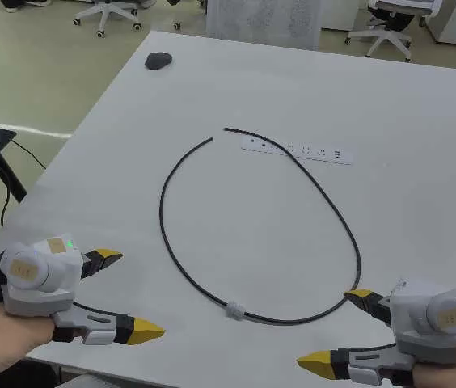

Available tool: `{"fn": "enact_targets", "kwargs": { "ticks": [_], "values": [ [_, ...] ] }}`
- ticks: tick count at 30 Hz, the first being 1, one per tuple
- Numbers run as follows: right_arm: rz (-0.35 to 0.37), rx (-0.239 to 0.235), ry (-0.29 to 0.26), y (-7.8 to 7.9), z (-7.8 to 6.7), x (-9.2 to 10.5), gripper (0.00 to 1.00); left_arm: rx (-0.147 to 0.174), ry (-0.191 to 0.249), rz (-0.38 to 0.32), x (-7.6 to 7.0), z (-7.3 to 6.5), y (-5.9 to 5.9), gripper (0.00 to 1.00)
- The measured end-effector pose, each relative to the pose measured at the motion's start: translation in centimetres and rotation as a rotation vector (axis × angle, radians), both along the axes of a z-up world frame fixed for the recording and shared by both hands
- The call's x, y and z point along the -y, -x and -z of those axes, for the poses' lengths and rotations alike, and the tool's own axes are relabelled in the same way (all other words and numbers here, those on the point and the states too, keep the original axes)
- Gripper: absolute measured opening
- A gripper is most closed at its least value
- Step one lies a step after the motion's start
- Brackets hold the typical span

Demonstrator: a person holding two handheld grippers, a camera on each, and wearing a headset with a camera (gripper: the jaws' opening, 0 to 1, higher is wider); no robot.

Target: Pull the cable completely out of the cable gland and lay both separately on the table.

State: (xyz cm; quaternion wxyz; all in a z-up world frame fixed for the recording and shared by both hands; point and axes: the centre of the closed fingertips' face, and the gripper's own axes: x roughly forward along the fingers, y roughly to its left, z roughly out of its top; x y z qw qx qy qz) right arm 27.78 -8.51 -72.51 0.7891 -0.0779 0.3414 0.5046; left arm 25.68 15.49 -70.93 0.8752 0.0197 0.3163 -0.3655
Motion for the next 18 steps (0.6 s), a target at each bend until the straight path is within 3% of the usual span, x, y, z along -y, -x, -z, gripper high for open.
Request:
{"fn": "enact_targets", "kwargs": {
  "ticks": [11,18],
  "values": [
    [0.000,-0.011,0.018,0.0,0.1,-0.6,0.80,-0.006,0.006,0.009,0.0,0.3,0.0,0.97],
    [0.004,-0.029,0.031,-0.4,0.4,-1.3,0.70,0.017,0.020,0.010,-0.1,0.1,-0.3,0.96]
  ]
}}
